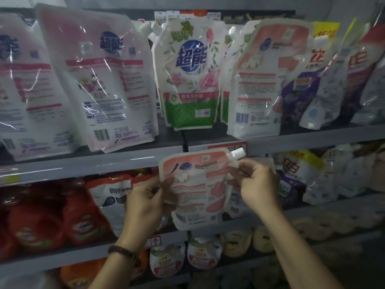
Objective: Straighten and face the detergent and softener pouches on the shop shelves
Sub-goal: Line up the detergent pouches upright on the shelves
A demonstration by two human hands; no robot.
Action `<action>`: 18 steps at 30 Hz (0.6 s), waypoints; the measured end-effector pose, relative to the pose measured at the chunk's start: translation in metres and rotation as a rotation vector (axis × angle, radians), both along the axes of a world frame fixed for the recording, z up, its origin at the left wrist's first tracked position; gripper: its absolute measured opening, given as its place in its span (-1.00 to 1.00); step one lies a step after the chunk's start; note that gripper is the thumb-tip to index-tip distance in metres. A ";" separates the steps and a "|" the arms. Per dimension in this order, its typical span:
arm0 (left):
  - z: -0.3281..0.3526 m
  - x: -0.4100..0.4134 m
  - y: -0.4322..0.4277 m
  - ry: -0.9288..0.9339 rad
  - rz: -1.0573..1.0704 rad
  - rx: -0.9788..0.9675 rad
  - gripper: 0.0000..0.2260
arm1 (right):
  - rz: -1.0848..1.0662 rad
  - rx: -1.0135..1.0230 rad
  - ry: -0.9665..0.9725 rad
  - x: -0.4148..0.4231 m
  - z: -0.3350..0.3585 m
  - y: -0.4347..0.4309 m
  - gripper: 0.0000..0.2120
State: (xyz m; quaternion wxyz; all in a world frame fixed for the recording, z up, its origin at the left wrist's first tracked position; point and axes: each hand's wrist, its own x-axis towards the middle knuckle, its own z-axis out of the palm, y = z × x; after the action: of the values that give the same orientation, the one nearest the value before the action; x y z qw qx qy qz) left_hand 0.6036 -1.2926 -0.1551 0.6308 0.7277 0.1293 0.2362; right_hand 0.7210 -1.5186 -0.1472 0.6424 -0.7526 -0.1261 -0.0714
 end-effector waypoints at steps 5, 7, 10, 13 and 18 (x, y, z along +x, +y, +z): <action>-0.021 0.009 -0.004 0.043 -0.010 -0.083 -0.87 | -0.001 -0.025 0.066 0.007 -0.023 0.001 -0.88; -0.031 0.013 -0.005 0.054 -0.006 -0.101 -0.87 | -0.015 -0.046 0.057 0.012 -0.033 0.003 -0.89; -0.048 0.023 -0.003 0.075 -0.008 -0.105 -0.84 | -0.080 -0.068 0.081 0.026 -0.052 0.007 -0.90; -0.061 0.034 0.000 0.109 -0.017 -0.107 -0.78 | -0.104 -0.065 0.117 0.042 -0.070 0.011 -0.90; -0.075 0.051 0.007 0.155 0.009 -0.153 -0.73 | -0.101 -0.054 0.150 0.052 -0.088 0.013 -0.84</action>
State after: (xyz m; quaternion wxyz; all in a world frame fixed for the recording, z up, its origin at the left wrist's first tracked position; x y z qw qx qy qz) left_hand 0.6547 -1.2858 -0.2306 0.6716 0.6928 0.1987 0.1716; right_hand 0.7726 -1.5051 -0.2349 0.6249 -0.7784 -0.0412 -0.0437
